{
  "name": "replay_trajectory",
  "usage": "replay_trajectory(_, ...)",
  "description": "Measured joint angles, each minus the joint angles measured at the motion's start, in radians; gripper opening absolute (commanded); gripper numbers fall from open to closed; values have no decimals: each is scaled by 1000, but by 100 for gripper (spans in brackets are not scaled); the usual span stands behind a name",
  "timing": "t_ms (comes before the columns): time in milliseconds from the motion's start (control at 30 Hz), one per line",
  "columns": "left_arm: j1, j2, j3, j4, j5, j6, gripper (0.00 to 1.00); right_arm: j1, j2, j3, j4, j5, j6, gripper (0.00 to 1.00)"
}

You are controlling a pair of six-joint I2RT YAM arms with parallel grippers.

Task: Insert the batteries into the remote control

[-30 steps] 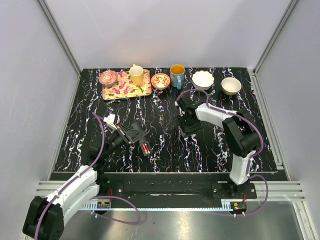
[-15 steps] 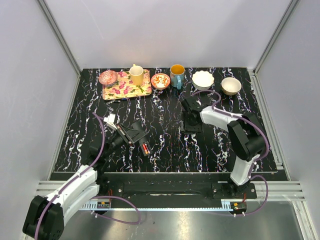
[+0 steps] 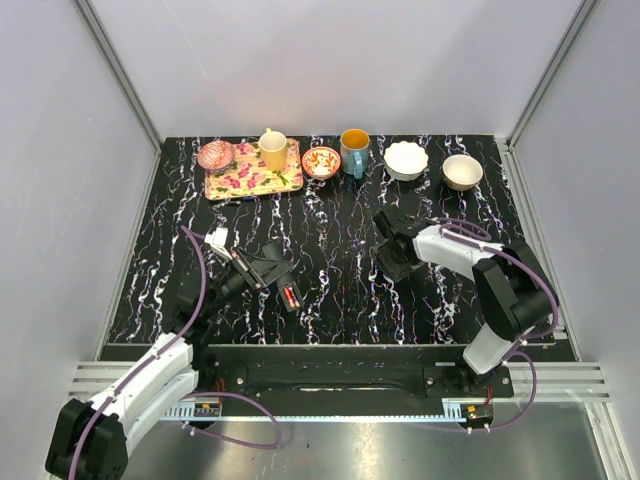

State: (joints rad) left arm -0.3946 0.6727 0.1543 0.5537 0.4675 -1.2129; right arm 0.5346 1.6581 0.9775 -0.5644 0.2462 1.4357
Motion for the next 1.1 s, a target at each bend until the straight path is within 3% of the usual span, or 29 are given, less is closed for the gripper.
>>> replay_trajectory(67,0,-8,0,-5,-1,0,0,0,19,7,-16,7,56,46)
replay_trajectory(200,0,-16,0,-13,-4,0,0,0,70,64,-47,19,115,83)
replay_trajectory(333,0,-19,0,-26,-5,0,0,0,97,115,-64,24,111,99)
replay_trajectory(567,0,-16,0,-31,-8,1,0,0,101,167,-103,18,-52,97)
replay_trajectory(667,0,-16,0,-38,-8,2,0,0,95,191,-90,-25,-253,91)
replay_trajectory(933,0,-16,0,-49,-12,9,0,0,-19,150,3,-77,-970,97)
replay_trajectory(1100,0,-8,0,-49,-11,11,0,-2,34,148,26,-119,-1225,91)
